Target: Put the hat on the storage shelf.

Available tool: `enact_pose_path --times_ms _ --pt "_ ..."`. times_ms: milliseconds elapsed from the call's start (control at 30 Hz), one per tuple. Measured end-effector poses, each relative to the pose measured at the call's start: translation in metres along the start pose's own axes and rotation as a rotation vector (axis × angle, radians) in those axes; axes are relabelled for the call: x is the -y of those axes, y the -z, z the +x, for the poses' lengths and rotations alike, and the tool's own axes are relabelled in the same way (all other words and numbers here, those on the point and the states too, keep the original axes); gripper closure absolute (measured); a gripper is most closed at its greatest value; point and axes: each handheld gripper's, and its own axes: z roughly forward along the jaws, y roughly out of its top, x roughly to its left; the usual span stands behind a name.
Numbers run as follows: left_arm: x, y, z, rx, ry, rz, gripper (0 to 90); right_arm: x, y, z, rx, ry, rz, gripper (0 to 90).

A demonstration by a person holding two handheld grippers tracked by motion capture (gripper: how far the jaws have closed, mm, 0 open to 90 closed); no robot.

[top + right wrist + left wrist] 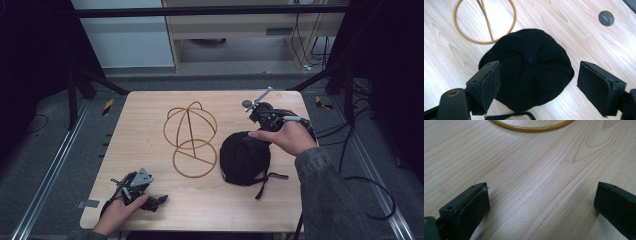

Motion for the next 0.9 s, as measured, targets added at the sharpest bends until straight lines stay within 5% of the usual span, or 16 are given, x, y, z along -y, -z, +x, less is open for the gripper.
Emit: enact_pose_path --times_ms 433,900 --pt "0.000 0.000 0.000 0.001 -0.001 0.000 0.0 -0.013 -0.013 0.000 -0.049 0.032 0.043 32.0" --pt "0.000 0.000 0.000 0.002 -0.003 0.001 0.0 -0.013 -0.058 -0.003 -0.079 0.021 0.162 38.5"
